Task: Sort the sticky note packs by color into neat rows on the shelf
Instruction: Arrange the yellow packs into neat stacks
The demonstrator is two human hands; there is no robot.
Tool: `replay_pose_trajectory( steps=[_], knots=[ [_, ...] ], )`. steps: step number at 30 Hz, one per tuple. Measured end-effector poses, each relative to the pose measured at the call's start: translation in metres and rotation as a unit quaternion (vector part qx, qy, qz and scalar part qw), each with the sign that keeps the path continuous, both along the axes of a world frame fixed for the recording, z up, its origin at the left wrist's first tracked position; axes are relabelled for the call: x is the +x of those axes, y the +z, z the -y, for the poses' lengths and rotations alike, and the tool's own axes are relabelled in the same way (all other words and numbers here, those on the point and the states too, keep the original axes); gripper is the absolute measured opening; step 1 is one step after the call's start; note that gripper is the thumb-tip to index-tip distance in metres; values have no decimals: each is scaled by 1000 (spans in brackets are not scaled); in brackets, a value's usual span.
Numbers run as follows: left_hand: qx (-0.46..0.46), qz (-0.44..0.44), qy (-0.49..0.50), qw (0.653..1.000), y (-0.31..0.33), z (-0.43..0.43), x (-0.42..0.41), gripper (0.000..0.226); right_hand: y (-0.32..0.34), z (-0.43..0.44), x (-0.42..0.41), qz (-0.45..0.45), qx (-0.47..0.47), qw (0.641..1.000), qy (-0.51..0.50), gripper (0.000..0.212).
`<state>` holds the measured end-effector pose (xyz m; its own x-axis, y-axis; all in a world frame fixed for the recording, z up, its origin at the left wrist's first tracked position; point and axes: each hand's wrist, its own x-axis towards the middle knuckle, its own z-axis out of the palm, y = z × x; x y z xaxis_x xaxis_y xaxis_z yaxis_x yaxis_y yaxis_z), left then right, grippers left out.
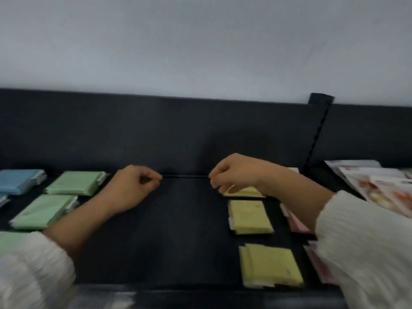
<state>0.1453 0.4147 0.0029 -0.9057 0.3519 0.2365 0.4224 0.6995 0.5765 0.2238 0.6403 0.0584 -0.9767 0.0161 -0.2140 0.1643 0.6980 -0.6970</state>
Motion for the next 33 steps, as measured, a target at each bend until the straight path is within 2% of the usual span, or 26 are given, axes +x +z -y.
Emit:
replay_pose_trajectory(
  steps=[5, 8, 11, 13, 15, 17, 18, 23, 26, 29, 33],
  knots=[
    [-4, 77, -84, 993, -21, -70, 72, 11, -13, -56, 64, 14, 19, 999, -35, 28],
    [-10, 90, -109, 990, -29, -98, 108, 16, -26, -66, 93, -9, 31, 998, -47, 35],
    [-5, 89, -103, 991, -37, -113, 130, 19, -38, -68, 110, -43, 55, 996, -53, 48],
    [-24, 92, -69, 993, -40, -119, 138, 35, -47, -70, 117, -46, 66, 995, -57, 54],
    [-81, 108, -48, 990, -43, -123, 143, 54, -57, -70, 123, -52, 30, 996, -69, 44],
    [-123, 131, -51, 982, -46, -126, 150, 57, -71, -70, 132, -73, -23, 993, -89, 23],
    [-123, 136, -54, 982, -48, -127, 153, 56, -77, -69, 137, -76, -40, 992, -95, 22],
    [-81, 148, -49, 984, -57, -130, 155, 54, -101, -64, 149, -44, -93, 987, -120, 49],
    [-36, 186, -63, 980, -61, -130, 158, 42, -105, -59, 150, -38, -134, 977, -159, 56],
    [42, 228, -52, 971, -58, -127, 163, 18, -109, -56, 148, -51, -168, 966, -191, 62],
    [163, 247, 5, 955, -54, -117, 170, 46, -113, -47, 145, -59, -213, 957, -190, 71]
  ],
)
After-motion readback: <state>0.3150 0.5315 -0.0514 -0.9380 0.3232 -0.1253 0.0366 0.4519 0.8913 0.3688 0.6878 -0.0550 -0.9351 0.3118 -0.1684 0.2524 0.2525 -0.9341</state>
